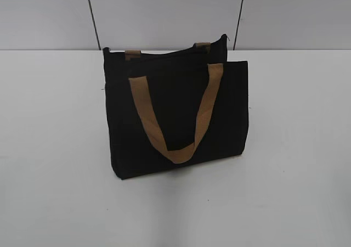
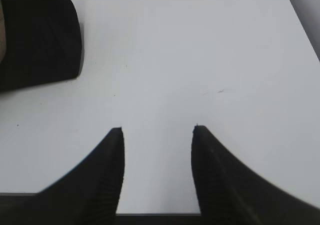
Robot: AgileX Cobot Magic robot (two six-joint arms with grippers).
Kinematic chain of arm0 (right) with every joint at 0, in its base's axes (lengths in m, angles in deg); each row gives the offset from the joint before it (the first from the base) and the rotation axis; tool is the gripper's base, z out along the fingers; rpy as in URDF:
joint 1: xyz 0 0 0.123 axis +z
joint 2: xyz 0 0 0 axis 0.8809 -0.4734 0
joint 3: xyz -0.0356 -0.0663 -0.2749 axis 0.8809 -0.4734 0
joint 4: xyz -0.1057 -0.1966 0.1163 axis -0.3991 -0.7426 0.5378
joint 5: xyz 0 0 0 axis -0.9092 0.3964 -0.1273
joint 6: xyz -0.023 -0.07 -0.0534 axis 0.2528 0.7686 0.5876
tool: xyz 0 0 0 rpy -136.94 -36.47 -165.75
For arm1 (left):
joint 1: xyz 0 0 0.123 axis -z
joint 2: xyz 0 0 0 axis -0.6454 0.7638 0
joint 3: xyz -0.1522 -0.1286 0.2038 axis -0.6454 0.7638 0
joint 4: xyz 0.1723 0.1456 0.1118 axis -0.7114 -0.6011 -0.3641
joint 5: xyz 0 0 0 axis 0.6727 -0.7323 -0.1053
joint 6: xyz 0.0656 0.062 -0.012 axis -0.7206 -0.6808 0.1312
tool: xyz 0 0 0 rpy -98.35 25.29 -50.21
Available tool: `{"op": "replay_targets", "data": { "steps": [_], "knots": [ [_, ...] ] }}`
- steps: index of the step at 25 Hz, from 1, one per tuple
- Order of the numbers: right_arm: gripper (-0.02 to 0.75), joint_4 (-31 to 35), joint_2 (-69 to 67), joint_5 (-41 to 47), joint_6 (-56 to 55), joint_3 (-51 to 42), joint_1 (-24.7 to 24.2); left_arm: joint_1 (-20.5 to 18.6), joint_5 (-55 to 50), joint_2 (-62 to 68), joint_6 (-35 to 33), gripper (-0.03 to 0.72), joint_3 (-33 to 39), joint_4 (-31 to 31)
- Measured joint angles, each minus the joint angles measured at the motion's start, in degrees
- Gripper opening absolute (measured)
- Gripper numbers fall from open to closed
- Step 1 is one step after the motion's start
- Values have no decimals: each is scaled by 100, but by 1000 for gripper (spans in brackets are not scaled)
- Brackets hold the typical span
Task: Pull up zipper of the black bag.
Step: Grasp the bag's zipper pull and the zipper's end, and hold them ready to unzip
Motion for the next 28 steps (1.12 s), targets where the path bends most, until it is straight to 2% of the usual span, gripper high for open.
{"op": "replay_targets", "data": {
  "steps": [23, 28],
  "knots": [
    [349, 0, 0, 0, 0, 0, 0, 0, 0, 0, 0, 249, 0, 21],
    [349, 0, 0, 0, 0, 0, 0, 5, 139, 386, -384, 249, -33, 434]
  ]
}}
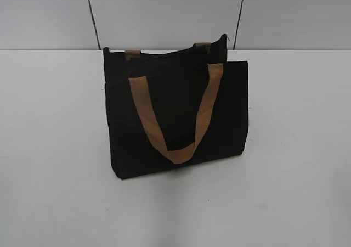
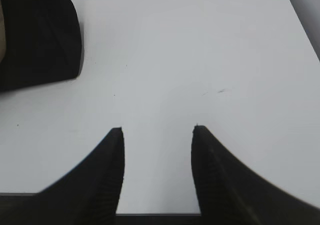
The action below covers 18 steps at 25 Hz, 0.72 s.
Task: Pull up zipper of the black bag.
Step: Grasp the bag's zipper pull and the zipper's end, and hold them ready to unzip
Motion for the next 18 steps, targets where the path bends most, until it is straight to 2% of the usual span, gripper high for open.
{"op": "replay_targets", "data": {
  "steps": [6, 10, 15, 18],
  "knots": [
    [349, 0, 0, 0, 0, 0, 0, 4, 1013, 538, -713, 249, -82, 828],
    [349, 0, 0, 0, 0, 0, 0, 46, 1716, 1012, -1792, 264, -82, 1725],
    [349, 0, 0, 0, 0, 0, 0, 51, 2356, 1850, -3234, 319, -82, 2766],
    [349, 0, 0, 0, 0, 0, 0, 81, 2853, 2356, -3767, 331, 48, 3179]
  ]
}}
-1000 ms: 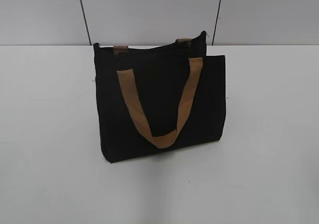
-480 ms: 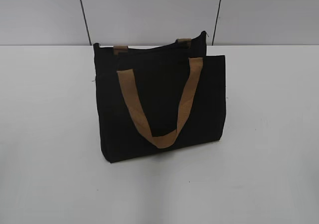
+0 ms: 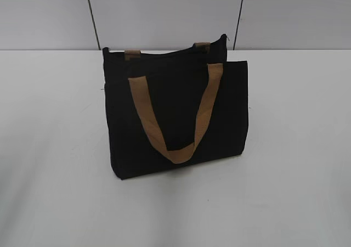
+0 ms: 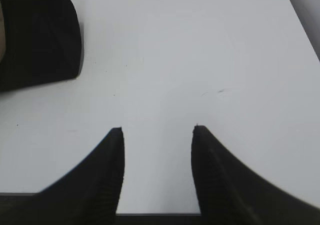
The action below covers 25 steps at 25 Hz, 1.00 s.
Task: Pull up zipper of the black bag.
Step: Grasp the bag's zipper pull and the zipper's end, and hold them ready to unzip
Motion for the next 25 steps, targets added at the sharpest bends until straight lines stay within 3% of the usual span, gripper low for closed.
{"op": "replay_targets", "data": {
  "steps": [7, 15, 25],
  "knots": [
    [349, 0, 0, 0, 0, 0, 0, 455, 1926, 964, -197, 335, 808, 296],
    [349, 0, 0, 0, 0, 0, 0, 1763, 3790, 2427, -204, 340, 964, 228],
    [349, 0, 0, 0, 0, 0, 0, 3015, 5879, 4827, 309, 340, 964, 151]
  ]
}}
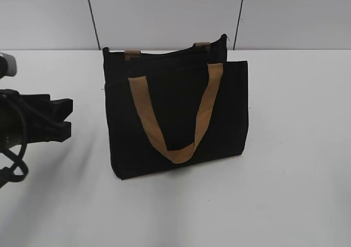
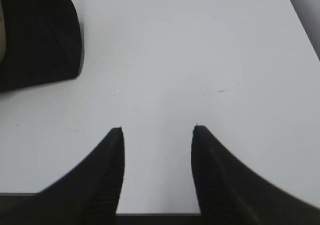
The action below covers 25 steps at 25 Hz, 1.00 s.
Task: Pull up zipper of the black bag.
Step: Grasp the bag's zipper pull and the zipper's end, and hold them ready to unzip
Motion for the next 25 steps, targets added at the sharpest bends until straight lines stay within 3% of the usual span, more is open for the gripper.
{"op": "replay_targets", "data": {
  "steps": [10, 25],
  "knots": [
    [349, 0, 0, 0, 0, 0, 0, 74, 1480, 1445, 1718, 340, 0, -1340],
    [349, 0, 0, 0, 0, 0, 0, 74, 2704, 2786, 2368, 327, 1, -2789]
  ]
}}
